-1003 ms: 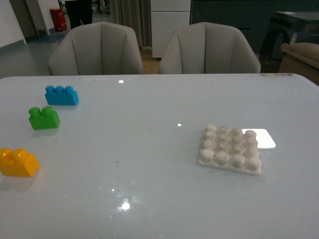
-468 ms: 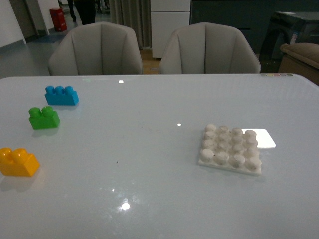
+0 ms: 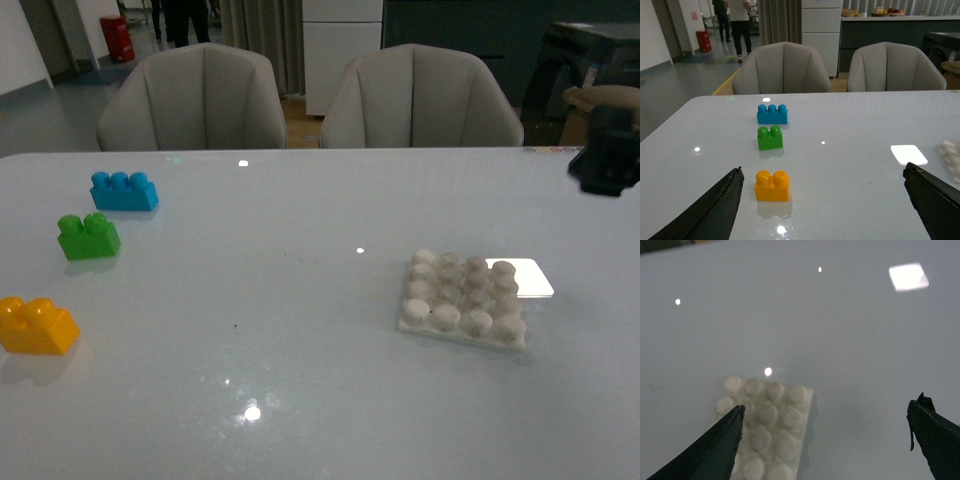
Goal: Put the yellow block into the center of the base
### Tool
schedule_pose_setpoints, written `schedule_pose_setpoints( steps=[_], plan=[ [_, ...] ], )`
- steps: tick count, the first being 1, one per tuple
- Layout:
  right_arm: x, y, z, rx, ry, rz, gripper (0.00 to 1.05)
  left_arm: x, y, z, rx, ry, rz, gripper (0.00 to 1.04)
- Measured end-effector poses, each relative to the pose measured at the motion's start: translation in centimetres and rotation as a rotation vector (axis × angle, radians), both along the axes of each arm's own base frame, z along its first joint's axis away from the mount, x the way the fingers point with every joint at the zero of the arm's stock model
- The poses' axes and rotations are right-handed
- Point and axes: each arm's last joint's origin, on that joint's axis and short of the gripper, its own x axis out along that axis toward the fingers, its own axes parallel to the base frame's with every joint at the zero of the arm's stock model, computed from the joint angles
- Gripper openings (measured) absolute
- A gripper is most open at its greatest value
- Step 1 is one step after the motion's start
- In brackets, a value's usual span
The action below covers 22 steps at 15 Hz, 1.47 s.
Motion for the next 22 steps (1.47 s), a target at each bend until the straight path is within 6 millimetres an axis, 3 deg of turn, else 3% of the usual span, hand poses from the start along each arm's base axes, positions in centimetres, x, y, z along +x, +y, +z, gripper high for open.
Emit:
schedule_pose_setpoints(
  steps=[1,2,5,16,17,18,22],
  plan=[
    [1.5,0.7,-3.2,-0.004,0.109,0.007,0.98,0.0,0.0,0.0,0.0,0.0,0.0,0.98],
    [2.1,1.1,-5.2,-0.008,0.168,0.016,0.98,0.0,0.0,0.0,0.0,0.0,0.0,0.98],
    [3.8,2.2,-8.3,-0.009,0.251,0.03,0.98,0.0,0.0,0.0,0.0,0.0,0.0,0.98],
    [5.8,4.4,-11.4,0.1,0.298,0.052,0.98,0.0,0.0,0.0,0.0,0.0,0.0,0.98],
    [5.7,4.7,-11.5,0.103,0.294,0.057,0.96,0.0,0.0,0.0,0.0,0.0,0.0,0.98],
    [5.5,4.9,-11.6,0.109,0.298,0.064,0.82,0.0,0.0,0.0,0.0,0.0,0.0,0.98],
    [5.2,5.4,-11.8,0.112,0.294,0.075,0.79,0.0,0.0,0.0,0.0,0.0,0.0,0.98]
  ],
)
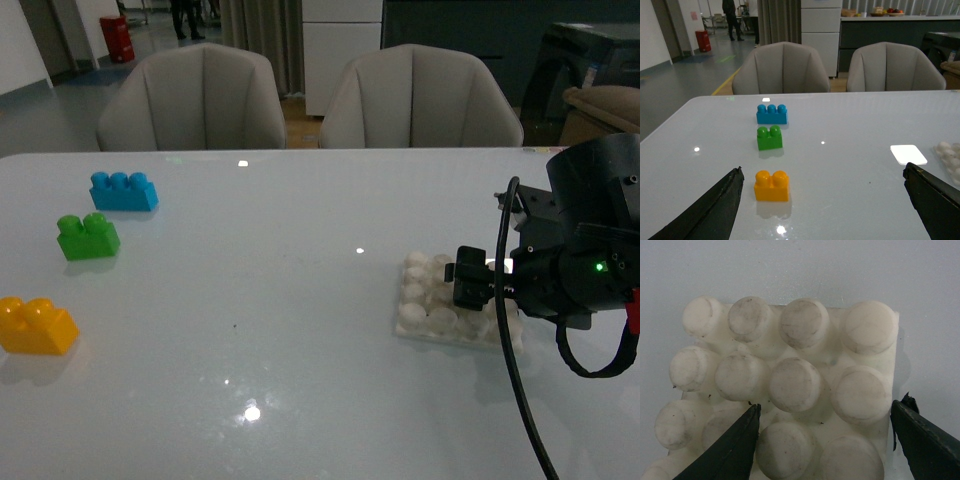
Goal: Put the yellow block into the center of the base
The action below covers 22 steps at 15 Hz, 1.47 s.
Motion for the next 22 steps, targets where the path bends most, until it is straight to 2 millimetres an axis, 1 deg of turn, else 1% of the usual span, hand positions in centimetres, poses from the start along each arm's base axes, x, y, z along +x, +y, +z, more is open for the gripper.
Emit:
schedule_pose_setpoints(
  steps=[2,5,10,12,15,17,20,22],
  plan=[
    [-0.2,0.4,-0.1,0.004,-0.003,0.005,0.78,0.0,0.0,0.0,0.0,0.0,0.0,0.98],
    [-0.5,1.7,-0.2,0.008,-0.005,0.028,0.77,0.0,0.0,0.0,0.0,0.0,0.0,0.98],
    [-1.3,4.9,-0.2,0.023,-0.002,0.089,0.74,0.0,0.0,0.0,0.0,0.0,0.0,0.98],
    [-1.5,6.7,0.0,0.031,0.003,0.112,0.74,0.0,0.0,0.0,0.0,0.0,0.0,0.98],
    [-1.3,9.0,0.1,0.048,0.005,0.135,0.73,0.0,0.0,0.0,0.0,0.0,0.0,0.98],
    [-1.1,9.5,0.1,0.052,0.009,0.123,0.74,0.0,0.0,0.0,0.0,0.0,0.0,0.98],
    [-1.1,9.5,0.1,0.055,0.011,0.119,0.74,0.0,0.0,0.0,0.0,0.0,0.0,0.98],
    [-1.1,9.5,0.2,0.062,0.007,0.114,0.78,0.0,0.0,0.0,0.0,0.0,0.0,0.98]
  ],
)
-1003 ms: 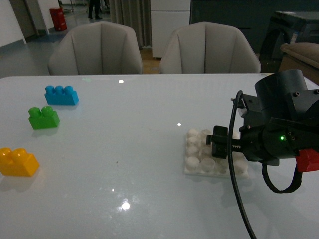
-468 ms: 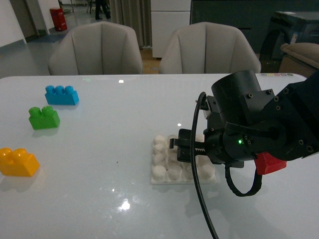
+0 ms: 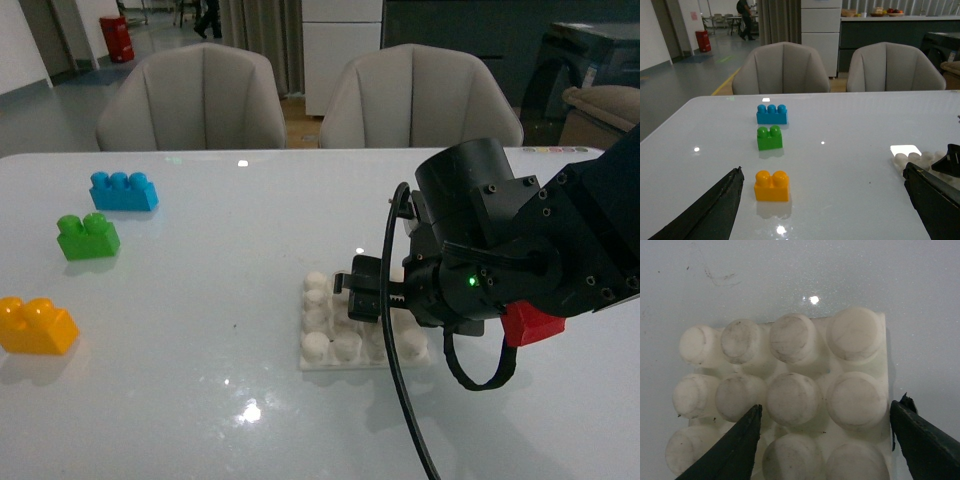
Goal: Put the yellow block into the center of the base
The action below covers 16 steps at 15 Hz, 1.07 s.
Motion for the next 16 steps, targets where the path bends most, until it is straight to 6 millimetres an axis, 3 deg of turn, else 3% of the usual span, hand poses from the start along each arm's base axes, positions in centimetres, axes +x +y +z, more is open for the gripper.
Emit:
schedule_pose_setpoints(
  steps=[2,3,5,7,9,11,12,13,14,16],
  plan=[
    [-0.4,-0.2,0.4,0.013,-0.003,-0.005,0.96,0.0,0.0,0.0,0.0,0.0,0.0,0.98],
    [-0.7,-0.3,0.6,0.017,-0.005,-0.009,1.0,0.0,0.0,0.0,0.0,0.0,0.0,0.98],
    [-1.0,-1.1,1.9,0.037,-0.035,-0.025,0.98,0.0,0.0,0.0,0.0,0.0,0.0,0.98],
    [-1.6,-2.9,5.2,0.108,-0.119,-0.059,0.98,0.0,0.0,0.0,0.0,0.0,0.0,0.98],
    [-3.7,-5.8,8.6,0.186,-0.222,-0.11,0.98,0.0,0.0,0.0,0.0,0.0,0.0,0.98],
    [-8.1,-9.9,11.9,0.248,-0.335,-0.187,0.98,0.0,0.0,0.0,0.0,0.0,0.0,0.98],
    [-11.3,-12.2,13.4,0.286,-0.378,-0.223,0.98,0.0,0.0,0.0,0.0,0.0,0.0,0.98],
    [-13.5,-13.5,14.1,0.334,-0.384,-0.237,0.98,0.0,0.0,0.0,0.0,0.0,0.0,0.98],
    [-17.0,-15.3,14.9,0.401,-0.389,-0.279,0.98,0.0,0.0,0.0,0.0,0.0,0.0,0.98],
    [-21.4,-16.8,15.2,0.424,-0.421,-0.336,0.98,0.0,0.0,0.0,0.0,0.0,0.0,0.98]
  ],
)
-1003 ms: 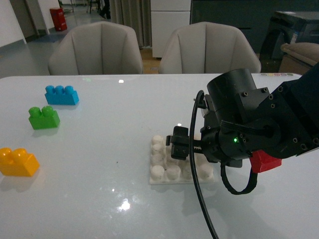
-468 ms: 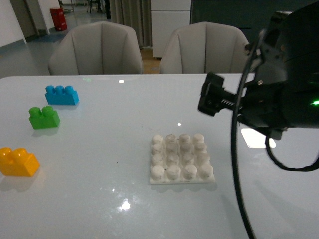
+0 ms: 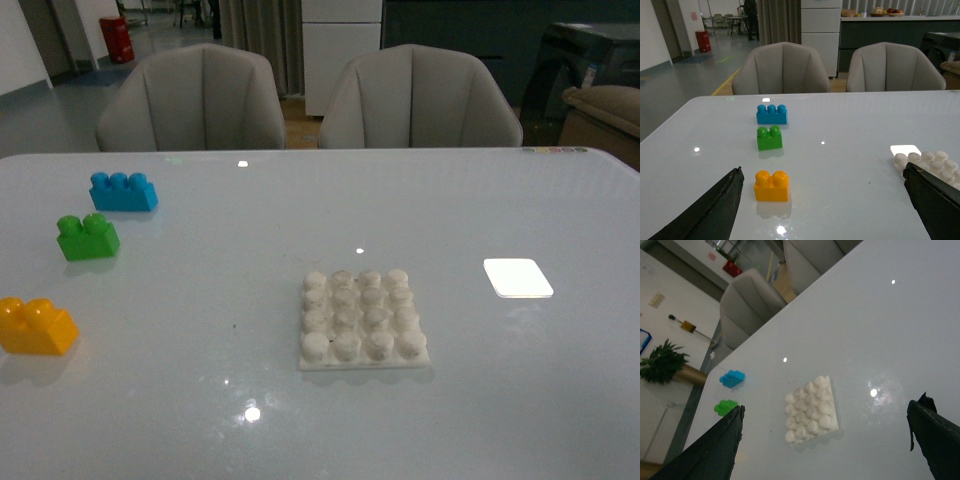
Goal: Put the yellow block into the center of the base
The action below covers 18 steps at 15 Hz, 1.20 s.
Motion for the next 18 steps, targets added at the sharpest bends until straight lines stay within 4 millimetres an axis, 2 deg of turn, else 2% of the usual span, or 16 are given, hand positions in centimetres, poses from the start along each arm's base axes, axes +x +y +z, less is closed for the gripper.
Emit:
schedule_pose_setpoints(
  steps=[1,4,8,9,11,12,14,17,18],
  plan=[
    [-1.9,-0.6,0.5,-0.013,-0.036,-0.029,0.98,0.0,0.0,0.0,0.0,0.0,0.0,0.98],
    [-5.4,-1.5,1.5,-0.104,-0.123,-0.081,0.98,0.0,0.0,0.0,0.0,0.0,0.0,0.98],
    [-8.5,-2.1,1.7,-0.2,-0.178,-0.136,0.98,0.0,0.0,0.0,0.0,0.0,0.0,0.98],
    [-9.0,-2.1,1.9,-0.299,-0.26,-0.166,0.93,0.0,0.0,0.0,0.0,0.0,0.0,0.98],
    [-9.5,-1.0,1.0,-0.553,-0.337,-0.145,0.69,0.0,0.0,0.0,0.0,0.0,0.0,0.98],
    [-9.4,-0.7,0.4,-0.626,-0.334,-0.135,0.56,0.0,0.0,0.0,0.0,-0.001,0.0,0.98],
    [-9.4,-0.3,-1.1,-0.679,-0.332,-0.129,0.34,0.0,0.0,0.0,0.0,0.0,0.0,0.98],
    [-9.4,1.0,-1.7,-0.694,-0.352,-0.102,0.01,0.0,0.0,0.0,0.0,0.0,0.0,0.98],
    [-9.4,1.0,-1.8,-0.699,-0.349,-0.104,0.02,0.0,0.0,0.0,0.0,0.0,0.0,0.98]
  ],
)
